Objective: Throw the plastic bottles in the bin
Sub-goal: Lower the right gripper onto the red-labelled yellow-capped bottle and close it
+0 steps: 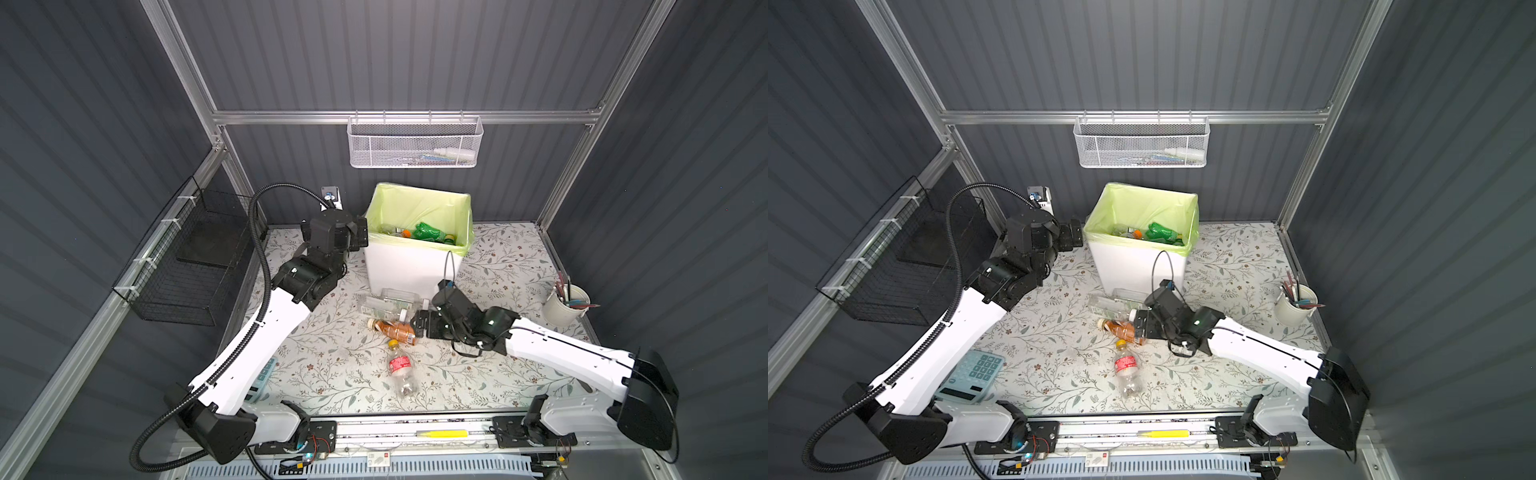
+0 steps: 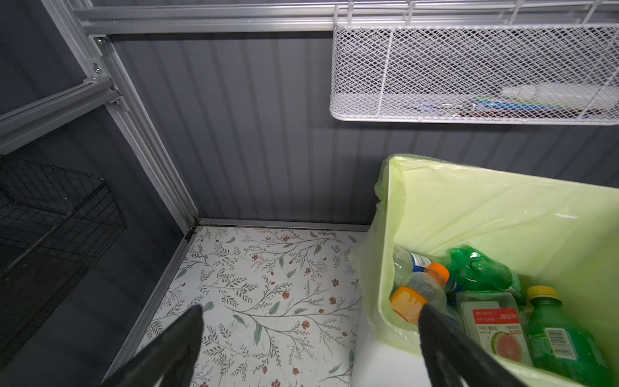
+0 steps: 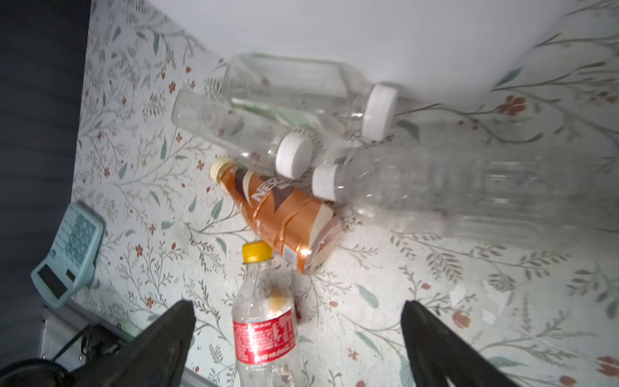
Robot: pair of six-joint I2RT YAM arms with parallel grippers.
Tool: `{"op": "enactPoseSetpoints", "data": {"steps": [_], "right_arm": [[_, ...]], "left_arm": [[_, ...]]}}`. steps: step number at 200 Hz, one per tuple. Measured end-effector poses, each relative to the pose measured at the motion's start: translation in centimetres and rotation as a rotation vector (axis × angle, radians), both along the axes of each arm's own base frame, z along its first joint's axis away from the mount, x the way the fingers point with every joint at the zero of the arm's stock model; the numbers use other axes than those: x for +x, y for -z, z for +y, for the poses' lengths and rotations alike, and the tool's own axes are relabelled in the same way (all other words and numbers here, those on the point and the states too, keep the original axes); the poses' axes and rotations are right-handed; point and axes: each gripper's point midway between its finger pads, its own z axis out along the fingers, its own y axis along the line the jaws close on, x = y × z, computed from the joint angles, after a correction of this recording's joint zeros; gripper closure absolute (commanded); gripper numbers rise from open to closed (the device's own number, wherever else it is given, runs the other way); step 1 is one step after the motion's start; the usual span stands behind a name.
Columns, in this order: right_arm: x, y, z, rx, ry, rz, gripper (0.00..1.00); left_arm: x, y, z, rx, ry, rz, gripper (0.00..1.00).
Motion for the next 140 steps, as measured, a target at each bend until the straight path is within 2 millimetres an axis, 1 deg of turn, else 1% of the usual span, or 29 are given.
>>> {"op": "enactPoseSetpoints", "data": {"steps": [23, 47, 66, 92, 140], "right_arm": [[-1.9, 0.8, 2.7, -0.041, -0.114, 0.04, 0.04], [-3.6, 2.3, 4.3, -0.079, -0.205, 0.095, 0.05], [-4.7, 4.0, 4.6, -0.111, -0.25, 0.153, 0.07], [-5.7, 6.1, 4.5, -0.158, -0.288, 0.22, 0.07], [-6.2, 7.7, 5.9, -0.185, -0.348, 0.278, 0.08]], "left_arm": [[-0.3, 0.5, 0.3, -0.001, -0.005, 0.01, 0.0], [-0.5, 0.6, 0.5, -0.004, -0.009, 0.01, 0.0], [-0.8, 0.5, 0.9, -0.01, -0.016, 0.008, 0.0], [-1.3, 0.5, 1.3, -0.018, -0.023, 0.004, 0.0], [-1.4, 0.9, 2.0, -0.018, -0.047, 0.012, 0.0]]}}
